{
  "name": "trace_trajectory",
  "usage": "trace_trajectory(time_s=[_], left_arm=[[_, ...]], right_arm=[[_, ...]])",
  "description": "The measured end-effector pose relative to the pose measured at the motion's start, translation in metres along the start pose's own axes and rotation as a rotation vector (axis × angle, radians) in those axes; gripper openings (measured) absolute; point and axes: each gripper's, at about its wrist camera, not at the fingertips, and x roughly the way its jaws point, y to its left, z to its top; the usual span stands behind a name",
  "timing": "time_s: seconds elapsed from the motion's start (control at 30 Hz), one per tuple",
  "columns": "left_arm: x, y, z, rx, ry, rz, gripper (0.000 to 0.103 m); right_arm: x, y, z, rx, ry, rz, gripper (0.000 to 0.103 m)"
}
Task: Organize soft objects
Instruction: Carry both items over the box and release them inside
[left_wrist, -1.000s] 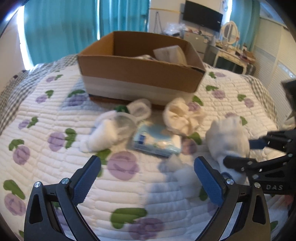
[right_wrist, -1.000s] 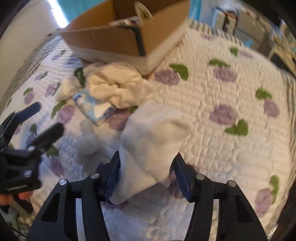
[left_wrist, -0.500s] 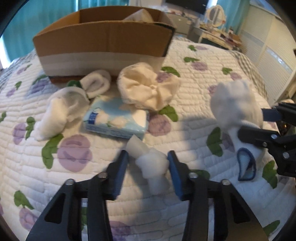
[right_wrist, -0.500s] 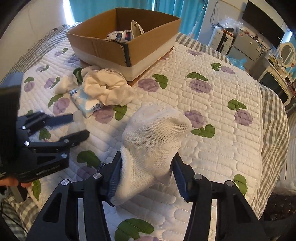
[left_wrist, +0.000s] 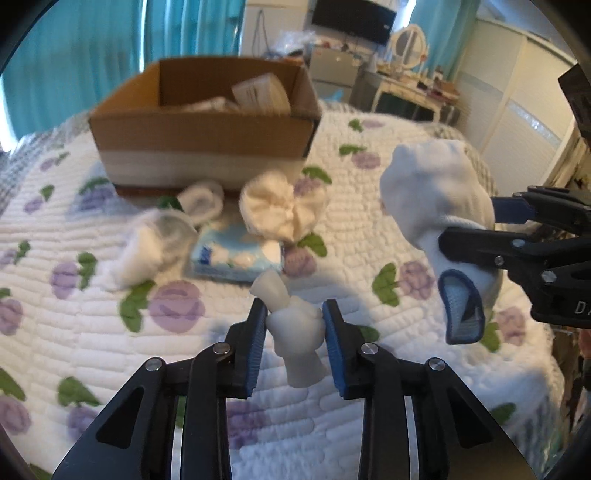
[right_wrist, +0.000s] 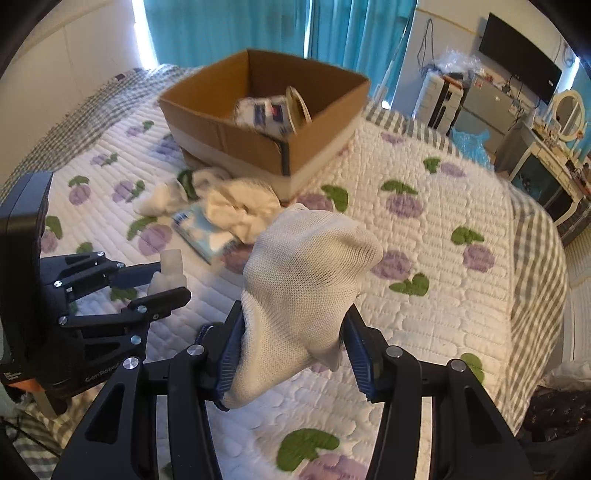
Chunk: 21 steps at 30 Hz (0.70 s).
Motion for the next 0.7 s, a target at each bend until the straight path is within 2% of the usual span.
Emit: trace_trajectory(time_s=[0.37, 0.5, 0.7], left_arm=[[-0.091, 0.017, 0.026, 0.033, -0.178, 0.016, 0.030], [-0.103, 0.024, 0.043, 0.049, -0.224, 0.068, 0.030], [-0.123, 0.040, 0.071, 0.059, -0.289, 0.081, 0.030]], right_arm=[[-0.072, 0.037, 0.019, -0.027, -0.120, -0.058, 0.051], [-0.096, 0.048, 0.028, -0.027, -0.170, -0.070, 0.051], [-0.130, 0.060, 0.046, -0.019, -0.265, -0.080, 0.051]])
